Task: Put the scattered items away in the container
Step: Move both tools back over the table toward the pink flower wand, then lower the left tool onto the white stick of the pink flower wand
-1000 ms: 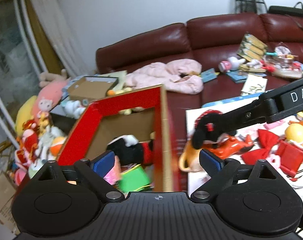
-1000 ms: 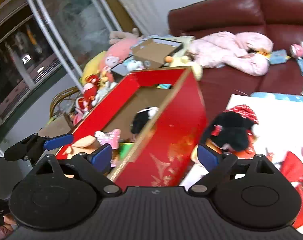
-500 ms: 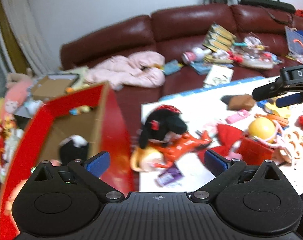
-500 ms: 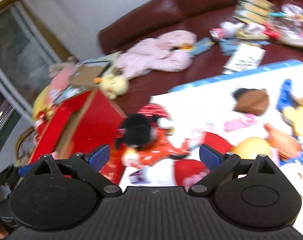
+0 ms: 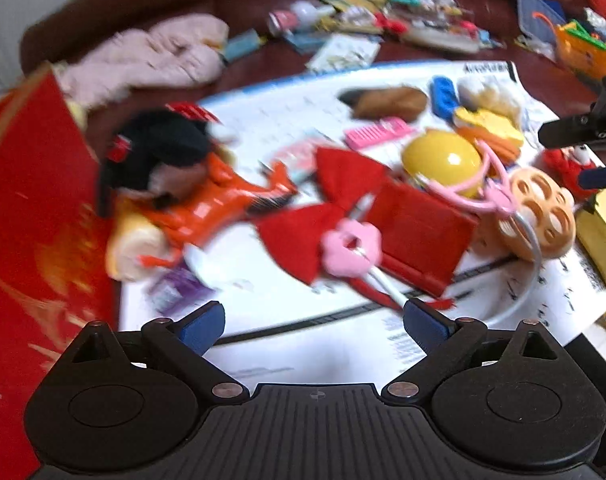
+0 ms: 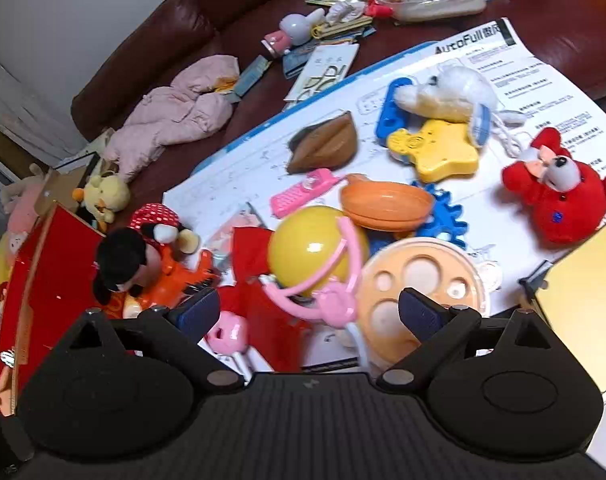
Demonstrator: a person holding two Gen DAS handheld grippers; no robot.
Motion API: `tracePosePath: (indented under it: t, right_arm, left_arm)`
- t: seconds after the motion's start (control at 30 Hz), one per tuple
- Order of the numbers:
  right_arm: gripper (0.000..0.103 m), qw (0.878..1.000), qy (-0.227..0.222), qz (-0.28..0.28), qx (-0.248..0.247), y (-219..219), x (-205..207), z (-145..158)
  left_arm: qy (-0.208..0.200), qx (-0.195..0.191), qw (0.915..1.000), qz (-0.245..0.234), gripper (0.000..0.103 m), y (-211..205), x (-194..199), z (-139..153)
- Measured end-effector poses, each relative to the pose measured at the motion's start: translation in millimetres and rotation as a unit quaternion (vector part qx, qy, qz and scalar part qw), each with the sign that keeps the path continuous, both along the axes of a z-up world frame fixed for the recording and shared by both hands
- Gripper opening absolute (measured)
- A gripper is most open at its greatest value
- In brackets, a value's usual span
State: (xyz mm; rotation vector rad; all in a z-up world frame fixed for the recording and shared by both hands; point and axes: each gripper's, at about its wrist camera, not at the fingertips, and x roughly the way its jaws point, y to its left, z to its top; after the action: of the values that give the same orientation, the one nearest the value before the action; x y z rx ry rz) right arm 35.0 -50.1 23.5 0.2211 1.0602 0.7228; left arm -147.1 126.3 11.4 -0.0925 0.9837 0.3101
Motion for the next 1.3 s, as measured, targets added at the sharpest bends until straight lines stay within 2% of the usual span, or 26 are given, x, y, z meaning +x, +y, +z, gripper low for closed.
tracePosePath:
  t: [0.23,0.43,0.63,0.73,0.8,0.9,1.13,1.17,1.2,1.3]
  right_arm:
    - [0.088,1.000,0.009,0.025,0.000,1,-4,-12]
    - [0.072,0.998,0.029,0.058,-0.011,6,-12,-27]
    - [0.070,0.997,0.041,0.069,-0.022,8,-19,-37]
    - [0.070,0.996,0.044,0.076,-0.024,12,-22,-41]
    - [0.069,0.995,0.047,0.086,-0.024,17,-25,-43]
    - [0.069,0.994,0.047,0.098,-0.026,24,-29,-46]
    - [0.068,0.994,0.049,0.088,-0.036,20,-25,-54]
    - [0.065,0.994,0.050,0.087,-0.038,19,-24,-55]
    - [0.056,0.994,0.051,0.087,-0.040,19,-24,-56]
    - [0.038,0.994,0.044,0.087,-0.049,19,-23,-58]
  left_arm:
    - [0.014,-0.051,0.9986,-0.007,0.093,-9,19,-30]
    - [0.028,-0.078,0.9965,-0.009,0.084,-13,42,-46]
    - [0.054,-0.049,0.9972,-0.020,0.078,-18,52,-63]
    - [0.059,-0.035,0.9976,-0.013,0.078,-13,49,-64]
    - [0.065,-0.019,0.9977,-0.006,0.074,-7,46,-66]
    - [0.067,-0.039,0.9970,0.005,0.071,5,43,-66]
    - [0.065,-0.034,0.9973,-0.004,0.071,1,45,-65]
    - [0.065,-0.037,0.9972,-0.003,0.071,1,46,-65]
    - [0.065,-0.043,0.9969,-0.001,0.071,3,48,-66]
    - [0.066,-0.059,0.9960,0.009,0.070,9,50,-69]
